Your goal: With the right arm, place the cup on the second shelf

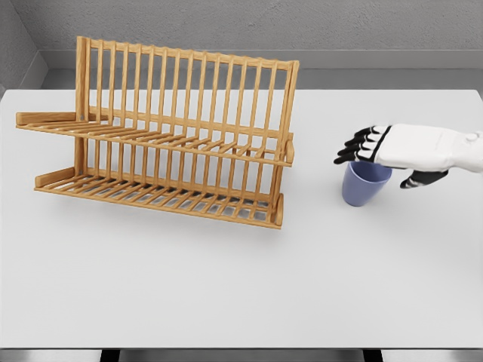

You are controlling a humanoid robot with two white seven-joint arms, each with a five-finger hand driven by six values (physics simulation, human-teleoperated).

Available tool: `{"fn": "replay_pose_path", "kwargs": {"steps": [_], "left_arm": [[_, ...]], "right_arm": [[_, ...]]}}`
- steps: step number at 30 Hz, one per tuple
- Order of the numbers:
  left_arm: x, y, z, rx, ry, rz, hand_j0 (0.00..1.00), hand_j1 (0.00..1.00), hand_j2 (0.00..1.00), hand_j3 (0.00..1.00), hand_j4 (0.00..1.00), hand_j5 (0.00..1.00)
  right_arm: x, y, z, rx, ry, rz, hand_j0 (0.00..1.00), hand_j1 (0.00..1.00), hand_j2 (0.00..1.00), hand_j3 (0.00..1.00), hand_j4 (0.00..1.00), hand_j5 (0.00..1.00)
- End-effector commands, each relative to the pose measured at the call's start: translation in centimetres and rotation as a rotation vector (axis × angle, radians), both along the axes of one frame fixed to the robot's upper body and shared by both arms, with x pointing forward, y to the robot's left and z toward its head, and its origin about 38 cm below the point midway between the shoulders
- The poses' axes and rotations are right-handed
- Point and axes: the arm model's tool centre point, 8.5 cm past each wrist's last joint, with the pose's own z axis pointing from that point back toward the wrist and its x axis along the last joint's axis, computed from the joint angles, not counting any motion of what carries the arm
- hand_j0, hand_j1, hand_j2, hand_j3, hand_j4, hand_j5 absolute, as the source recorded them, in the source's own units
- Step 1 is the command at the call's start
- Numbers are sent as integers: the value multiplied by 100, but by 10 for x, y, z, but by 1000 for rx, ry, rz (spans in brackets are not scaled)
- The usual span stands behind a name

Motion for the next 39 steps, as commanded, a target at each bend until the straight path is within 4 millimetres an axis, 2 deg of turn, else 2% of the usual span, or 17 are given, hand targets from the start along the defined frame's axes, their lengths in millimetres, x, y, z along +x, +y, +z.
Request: {"fn": "replay_pose_path", "kwargs": {"steps": [1, 8, 12, 31, 34, 39], "left_arm": [[0, 0, 0, 0, 0, 0, 100, 100, 100, 100, 100, 100], [0, 0, 0, 0, 0, 0, 100, 100, 100, 100, 100, 100], [0, 0, 0, 0, 0, 0, 100, 100, 100, 100, 100, 100], [0, 0, 0, 0, -1, 0, 100, 100, 100, 100, 100, 100], [0, 0, 0, 0, 0, 0, 100, 100, 100, 100, 100, 100], [0, 0, 0, 0, -1, 0, 100, 100, 100, 100, 100, 100]], "right_arm": [[3, -1, -8, 6, 23, -11, 100, 100, 100, 100, 100, 100], [14, -5, -11, 25, 28, -44, 100, 100, 100, 100, 100, 100], [23, 4, -18, 38, 47, -39, 100, 100, 100, 100, 100, 100], [21, 6, -32, 9, 74, -30, 100, 100, 100, 100, 100, 100], [27, -5, -37, 5, 91, -71, 100, 100, 100, 100, 100, 100], [34, -1, -36, 23, 85, -74, 100, 100, 100, 100, 100, 100]]}}
